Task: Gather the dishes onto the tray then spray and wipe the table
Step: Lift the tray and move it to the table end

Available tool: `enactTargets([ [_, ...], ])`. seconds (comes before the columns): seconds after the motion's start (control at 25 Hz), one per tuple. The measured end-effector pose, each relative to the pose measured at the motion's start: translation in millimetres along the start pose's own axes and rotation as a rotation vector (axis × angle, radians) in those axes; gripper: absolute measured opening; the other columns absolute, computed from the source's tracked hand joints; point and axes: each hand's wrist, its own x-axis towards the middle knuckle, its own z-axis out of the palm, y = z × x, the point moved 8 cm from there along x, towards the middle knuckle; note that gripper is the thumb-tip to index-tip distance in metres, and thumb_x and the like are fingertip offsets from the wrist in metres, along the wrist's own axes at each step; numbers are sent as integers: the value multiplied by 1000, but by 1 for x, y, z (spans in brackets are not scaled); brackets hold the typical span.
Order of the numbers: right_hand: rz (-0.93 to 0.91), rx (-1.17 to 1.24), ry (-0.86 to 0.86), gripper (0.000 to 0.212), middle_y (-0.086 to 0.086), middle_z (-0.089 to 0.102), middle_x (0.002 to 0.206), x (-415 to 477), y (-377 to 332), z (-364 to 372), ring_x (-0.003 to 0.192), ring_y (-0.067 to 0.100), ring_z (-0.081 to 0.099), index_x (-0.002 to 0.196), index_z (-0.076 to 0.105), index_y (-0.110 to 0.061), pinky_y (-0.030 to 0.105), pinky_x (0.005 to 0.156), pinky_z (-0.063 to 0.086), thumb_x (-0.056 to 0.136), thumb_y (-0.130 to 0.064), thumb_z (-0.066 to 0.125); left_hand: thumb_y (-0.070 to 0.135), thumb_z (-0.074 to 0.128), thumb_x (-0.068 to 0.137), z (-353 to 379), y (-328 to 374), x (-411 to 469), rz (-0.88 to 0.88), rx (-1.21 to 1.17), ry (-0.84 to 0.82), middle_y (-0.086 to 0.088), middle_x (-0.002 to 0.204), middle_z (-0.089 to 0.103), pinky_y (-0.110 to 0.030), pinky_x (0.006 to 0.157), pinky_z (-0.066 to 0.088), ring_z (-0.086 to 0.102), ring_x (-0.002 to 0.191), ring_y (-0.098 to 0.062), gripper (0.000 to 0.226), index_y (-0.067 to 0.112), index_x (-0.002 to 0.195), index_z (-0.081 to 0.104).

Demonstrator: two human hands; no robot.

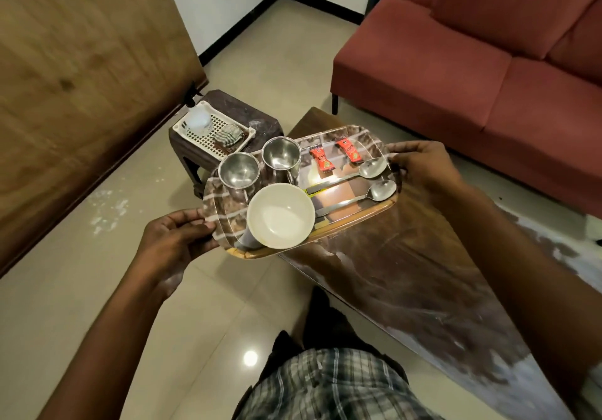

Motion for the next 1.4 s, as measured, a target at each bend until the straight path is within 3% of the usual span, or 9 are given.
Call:
enactTargets([
  [0.24, 5, -133, -42, 20, 28, 75, 101, 99, -18, 48, 70, 25, 74, 113, 75, 7, 34, 63, 65, 95, 8, 66, -15, 72, 88, 4, -34, 51, -111, -21, 94, -17, 92, 81, -41, 76, 70, 81, 82, -28, 26, -3, 111, 71],
  [0.36, 23, -211, -95, 18, 26, 76, 103, 160, -17, 69, 79, 31, 74, 110, 77, 2, 44, 78, 64, 96, 7, 67, -17, 74, 86, 13, -50, 87, -181, -27, 139, -26, 99, 78, -44, 79, 70, 81, 83, -31, 28, -5, 110, 70],
  [0.48, 22, -271, -101, 14, 15, 76, 93, 210, -14, 90, 64, 16, 72, 101, 78, -2, 30, 60, 61, 95, 6, 69, -18, 76, 84, 19, -62, 123, -225, 0, 209, -27, 96, 77, -41, 75, 70, 81, 78, -29, 26, -6, 106, 70],
  [0.56, 23, -298, -127, 15, 9, 76, 97, 239, -11, 109, 69, 14, 72, 96, 77, -8, 26, 58, 60, 96, 5, 68, -16, 79, 83, 24, -74, 148, -252, 38, 233, -26, 94, 80, -35, 70, 69, 82, 76, -28, 25, -6, 105, 72],
  [0.76, 39, -346, -141, 19, 17, 76, 106, 305, 20, 142, 86, 29, 70, 108, 77, -1, 45, 79, 62, 96, 7, 65, -11, 81, 83, 45, -123, 201, -368, 97, 198, -29, 95, 81, -36, 76, 69, 83, 82, -34, 19, -10, 101, 75],
  [0.96, 79, -398, -142, 23, 13, 76, 107, 364, 69, 165, 85, 22, 74, 107, 78, -6, 37, 76, 65, 95, 8, 64, -12, 78, 87, 66, -173, 247, -471, 102, 191, -29, 90, 80, -33, 74, 69, 81, 70, -25, 12, -14, 99, 73],
  [1.04, 108, -425, -145, 25, 13, 75, 105, 385, 88, 174, 72, 18, 68, 104, 78, -8, 29, 60, 59, 95, 9, 63, -17, 71, 91, 73, -188, 266, -516, 68, 186, -23, 77, 78, -28, 65, 68, 79, 60, -20, 4, -14, 93, 68],
  [1.12, 136, -451, -141, 25, 14, 72, 101, 402, 103, 182, 62, 16, 60, 106, 78, -8, 24, 50, 51, 96, 9, 62, -25, 57, 95, 77, -197, 283, -536, 29, 189, -13, 61, 76, -25, 56, 65, 76, 50, -17, 22, -6, 85, 61],
  [1.4, 198, -516, -147, 28, 11, 73, 101, 446, 148, 207, 61, 12, 59, 118, 77, -7, 21, 51, 51, 96, 5, 63, -23, 66, 90, 63, -227, 328, -587, 39, 253, -12, 63, 75, -26, 57, 66, 77, 53, -19, 23, -2, 80, 65],
])
